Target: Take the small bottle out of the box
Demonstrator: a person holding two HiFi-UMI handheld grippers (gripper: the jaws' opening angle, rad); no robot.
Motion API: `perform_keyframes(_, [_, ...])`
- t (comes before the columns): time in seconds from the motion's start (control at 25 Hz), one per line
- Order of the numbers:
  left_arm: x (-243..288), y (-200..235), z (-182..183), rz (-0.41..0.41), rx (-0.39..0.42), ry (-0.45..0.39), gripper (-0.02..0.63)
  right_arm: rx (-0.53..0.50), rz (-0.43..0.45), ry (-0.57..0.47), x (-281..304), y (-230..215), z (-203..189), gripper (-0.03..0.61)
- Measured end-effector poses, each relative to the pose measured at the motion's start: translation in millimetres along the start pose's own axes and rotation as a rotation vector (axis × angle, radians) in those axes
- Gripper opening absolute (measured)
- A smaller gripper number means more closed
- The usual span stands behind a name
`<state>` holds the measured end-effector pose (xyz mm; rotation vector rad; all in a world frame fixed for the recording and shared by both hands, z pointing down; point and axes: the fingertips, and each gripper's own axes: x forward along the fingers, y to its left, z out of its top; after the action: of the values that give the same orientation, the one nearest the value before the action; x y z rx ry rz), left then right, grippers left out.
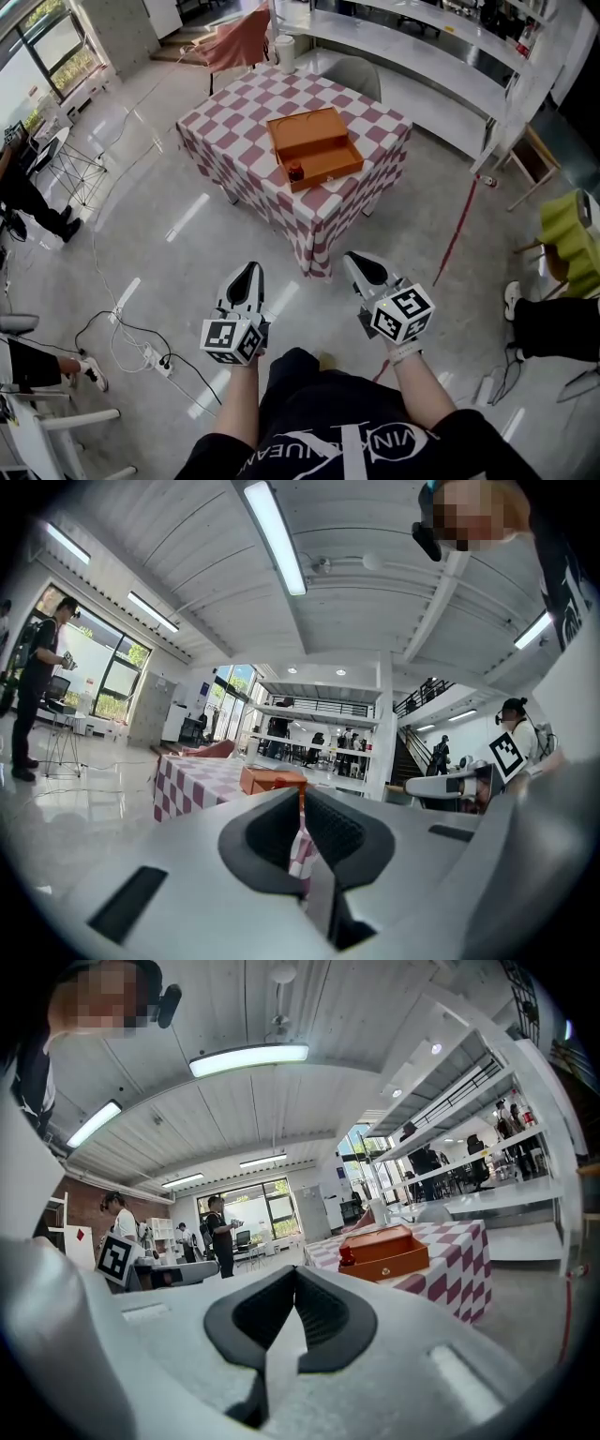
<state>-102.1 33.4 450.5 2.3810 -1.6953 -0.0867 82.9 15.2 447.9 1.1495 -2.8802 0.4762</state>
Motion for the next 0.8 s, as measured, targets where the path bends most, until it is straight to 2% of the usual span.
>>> perform_keyframes(0.56, [43.5, 9.2, -14.8, -0.006, -0.005, 0.061, 0.020, 0.046, 0.000, 0.021, 28.4, -37.5, -4.9, 0.006])
perform_keyframes(0.8, [84.6, 20.0, -7.4, -0.031, -0.018, 0.044, 0.020, 0.038, -0.002, 0.011, 54.4, -63.4, 11.8, 0.006])
